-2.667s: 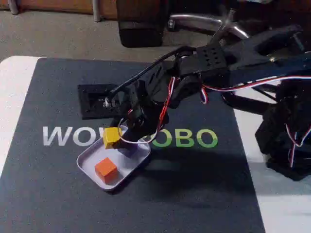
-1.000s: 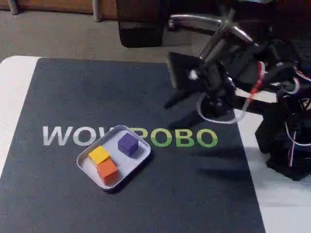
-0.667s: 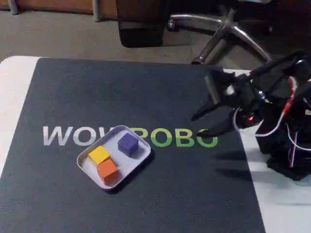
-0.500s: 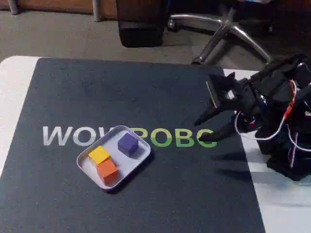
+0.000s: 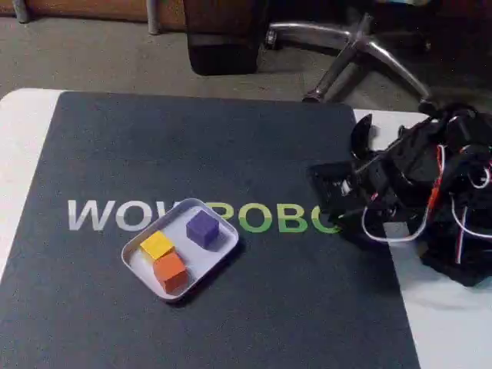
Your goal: Move blocks one by one until all three blocks are in the tray.
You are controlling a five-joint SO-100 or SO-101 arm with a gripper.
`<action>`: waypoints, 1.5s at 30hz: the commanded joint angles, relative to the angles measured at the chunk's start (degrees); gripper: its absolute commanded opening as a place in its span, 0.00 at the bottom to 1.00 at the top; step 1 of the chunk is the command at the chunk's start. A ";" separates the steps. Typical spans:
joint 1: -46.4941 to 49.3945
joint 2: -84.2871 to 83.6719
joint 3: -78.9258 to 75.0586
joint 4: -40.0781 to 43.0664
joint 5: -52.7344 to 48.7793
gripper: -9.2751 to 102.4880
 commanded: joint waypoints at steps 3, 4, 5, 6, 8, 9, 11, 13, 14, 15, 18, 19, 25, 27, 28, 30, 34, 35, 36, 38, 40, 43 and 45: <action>3.78 0.09 -0.26 2.37 7.21 0.01; 4.48 0.09 -0.26 2.46 8.44 0.01; 4.83 0.09 -0.26 2.64 9.58 0.01; 5.01 0.09 -0.26 2.90 10.81 0.01; 5.62 0.09 -0.26 2.90 11.16 0.01; 5.71 0.09 -0.26 2.90 11.51 0.01; 5.98 0.09 -0.26 2.64 13.10 0.01; 6.50 0.09 -0.26 2.55 14.06 0.01; 6.59 0.09 -0.26 2.55 14.06 0.01; 6.50 0.09 -0.26 2.55 14.06 0.02; 5.45 0.09 -0.26 2.72 13.80 0.01; 5.01 0.09 -0.26 2.90 13.80 0.02; 3.34 0.09 -0.26 2.90 14.06 0.05; 3.08 0.09 -0.26 2.90 13.45 0.05; 2.81 0.09 -0.26 2.90 13.45 0.05; 2.81 0.09 -0.26 2.90 13.45 0.05; 2.99 0.09 -0.26 2.90 13.45 0.05; 2.99 0.09 -0.26 2.90 13.45 0.05; 3.08 0.09 -0.26 2.90 13.45 0.05; 3.16 0.09 -0.26 2.90 13.45 0.05; 3.16 0.09 -0.26 2.90 13.45 0.05; 3.25 0.09 -0.26 2.90 13.45 0.05; 3.34 0.09 -0.26 2.90 13.45 0.05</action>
